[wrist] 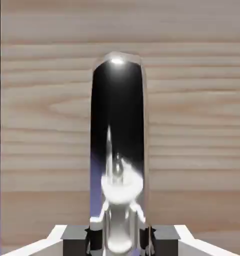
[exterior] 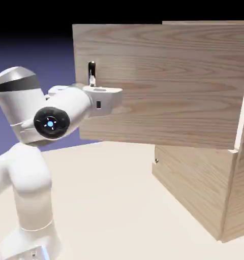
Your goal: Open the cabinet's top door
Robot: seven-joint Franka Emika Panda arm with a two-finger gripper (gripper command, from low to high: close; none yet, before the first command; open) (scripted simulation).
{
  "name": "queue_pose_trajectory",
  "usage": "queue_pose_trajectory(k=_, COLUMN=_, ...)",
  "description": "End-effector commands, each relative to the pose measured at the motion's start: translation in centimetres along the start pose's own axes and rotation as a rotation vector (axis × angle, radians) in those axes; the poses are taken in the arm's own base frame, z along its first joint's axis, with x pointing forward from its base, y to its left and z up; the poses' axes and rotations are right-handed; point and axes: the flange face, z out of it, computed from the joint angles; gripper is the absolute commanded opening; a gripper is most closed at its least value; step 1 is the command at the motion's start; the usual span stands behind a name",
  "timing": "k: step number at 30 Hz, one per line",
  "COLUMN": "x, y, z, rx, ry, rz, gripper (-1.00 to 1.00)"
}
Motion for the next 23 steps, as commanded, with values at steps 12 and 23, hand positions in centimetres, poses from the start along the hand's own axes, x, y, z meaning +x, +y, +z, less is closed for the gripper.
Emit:
queue_pose_trajectory(k=12, x=4.4, y=4.4, z=-12.1, rx=0.21, ry=-0.21, rz=-0.001, gripper=-1.0)
queue_pose_trajectory(k=23, x=8.9, y=8.9, z=-19.3, rx=0.359, ry=-0.358, rz=-0.001, gripper=-1.0)
